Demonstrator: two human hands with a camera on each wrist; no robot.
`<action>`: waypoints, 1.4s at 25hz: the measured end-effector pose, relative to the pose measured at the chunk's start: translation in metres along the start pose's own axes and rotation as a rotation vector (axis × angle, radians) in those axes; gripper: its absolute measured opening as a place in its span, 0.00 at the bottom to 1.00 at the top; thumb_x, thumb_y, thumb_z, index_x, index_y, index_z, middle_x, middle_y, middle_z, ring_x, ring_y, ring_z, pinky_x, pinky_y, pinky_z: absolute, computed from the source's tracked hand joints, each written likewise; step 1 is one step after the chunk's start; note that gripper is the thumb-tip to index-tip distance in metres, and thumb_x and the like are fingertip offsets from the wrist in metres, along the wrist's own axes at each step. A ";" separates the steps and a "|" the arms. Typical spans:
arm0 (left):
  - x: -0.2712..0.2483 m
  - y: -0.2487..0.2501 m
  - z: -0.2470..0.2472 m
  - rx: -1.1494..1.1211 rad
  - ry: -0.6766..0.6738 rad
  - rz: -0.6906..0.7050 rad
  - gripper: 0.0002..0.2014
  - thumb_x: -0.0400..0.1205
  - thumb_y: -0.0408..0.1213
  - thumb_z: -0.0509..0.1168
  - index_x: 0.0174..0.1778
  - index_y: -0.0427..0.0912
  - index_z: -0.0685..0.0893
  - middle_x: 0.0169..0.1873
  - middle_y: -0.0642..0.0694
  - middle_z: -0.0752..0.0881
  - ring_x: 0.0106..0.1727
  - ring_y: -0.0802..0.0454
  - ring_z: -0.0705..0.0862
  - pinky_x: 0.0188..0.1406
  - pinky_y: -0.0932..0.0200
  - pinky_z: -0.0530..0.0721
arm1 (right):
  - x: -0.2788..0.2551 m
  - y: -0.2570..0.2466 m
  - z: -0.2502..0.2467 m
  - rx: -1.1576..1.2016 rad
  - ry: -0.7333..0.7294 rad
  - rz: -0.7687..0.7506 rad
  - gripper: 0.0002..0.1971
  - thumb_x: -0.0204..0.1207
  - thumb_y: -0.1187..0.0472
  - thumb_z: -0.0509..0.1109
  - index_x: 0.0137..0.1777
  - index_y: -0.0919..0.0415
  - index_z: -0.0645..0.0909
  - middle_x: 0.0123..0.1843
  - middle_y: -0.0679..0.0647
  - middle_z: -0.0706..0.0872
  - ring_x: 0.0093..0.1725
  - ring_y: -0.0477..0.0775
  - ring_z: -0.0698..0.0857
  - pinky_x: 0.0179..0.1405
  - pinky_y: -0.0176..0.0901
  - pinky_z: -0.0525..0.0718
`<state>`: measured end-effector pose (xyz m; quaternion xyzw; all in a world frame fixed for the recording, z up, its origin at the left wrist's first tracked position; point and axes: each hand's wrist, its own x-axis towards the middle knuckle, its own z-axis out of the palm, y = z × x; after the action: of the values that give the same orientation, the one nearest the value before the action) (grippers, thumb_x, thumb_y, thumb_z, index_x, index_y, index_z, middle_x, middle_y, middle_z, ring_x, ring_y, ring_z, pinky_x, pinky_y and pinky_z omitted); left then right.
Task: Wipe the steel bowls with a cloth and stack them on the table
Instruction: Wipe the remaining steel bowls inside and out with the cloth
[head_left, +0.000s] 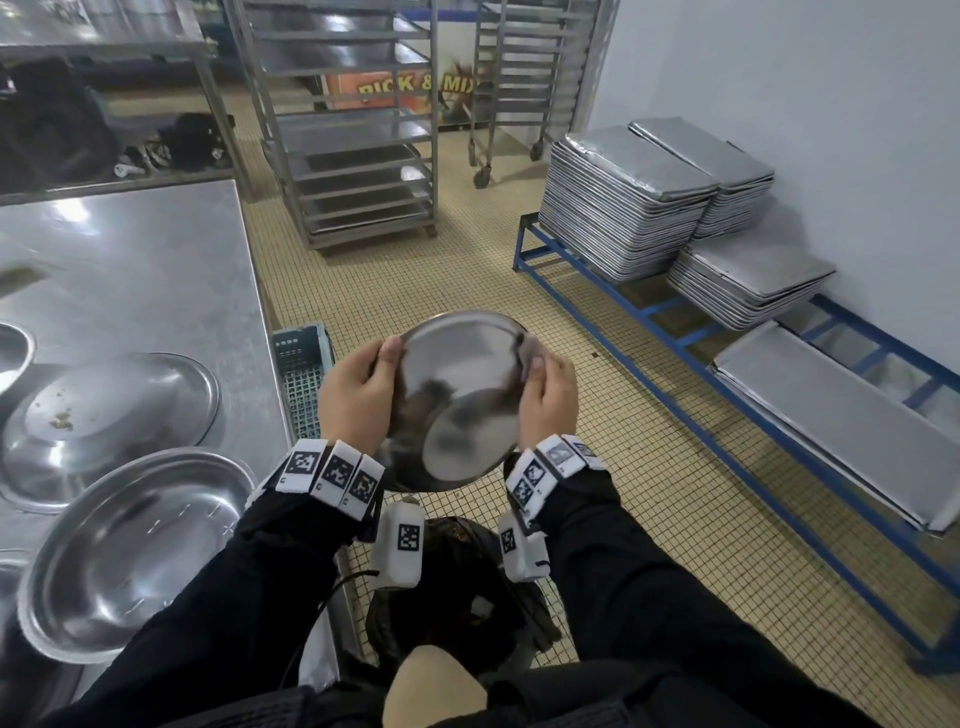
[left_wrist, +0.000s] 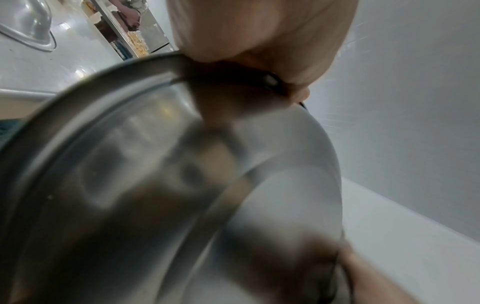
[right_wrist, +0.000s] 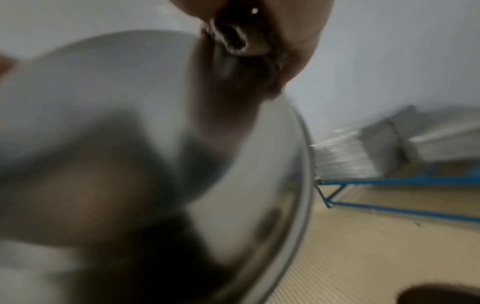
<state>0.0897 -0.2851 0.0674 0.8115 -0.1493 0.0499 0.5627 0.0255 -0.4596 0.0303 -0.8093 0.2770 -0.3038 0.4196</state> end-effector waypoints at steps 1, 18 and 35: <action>0.002 0.001 -0.002 -0.005 0.020 -0.010 0.17 0.87 0.46 0.58 0.34 0.45 0.81 0.25 0.48 0.78 0.24 0.62 0.74 0.28 0.63 0.73 | 0.002 0.007 -0.004 0.029 -0.010 0.069 0.16 0.85 0.56 0.56 0.65 0.63 0.79 0.59 0.57 0.81 0.60 0.56 0.80 0.56 0.39 0.76; 0.011 -0.008 0.007 0.118 0.057 0.001 0.24 0.85 0.55 0.58 0.31 0.40 0.80 0.23 0.43 0.78 0.25 0.51 0.73 0.27 0.56 0.69 | 0.007 -0.014 0.026 0.019 -0.068 0.169 0.26 0.86 0.47 0.46 0.77 0.59 0.68 0.77 0.59 0.68 0.74 0.60 0.71 0.69 0.51 0.75; 0.006 -0.013 0.004 0.125 -0.194 0.113 0.19 0.83 0.42 0.64 0.71 0.46 0.78 0.57 0.57 0.80 0.59 0.56 0.80 0.60 0.58 0.78 | 0.039 -0.026 -0.019 -0.188 -0.328 -0.316 0.07 0.82 0.57 0.63 0.43 0.58 0.74 0.39 0.47 0.76 0.36 0.41 0.73 0.34 0.28 0.67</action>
<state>0.0987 -0.2857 0.0552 0.8364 -0.2451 0.0119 0.4901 0.0428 -0.4839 0.0709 -0.9165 0.1022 -0.2034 0.3289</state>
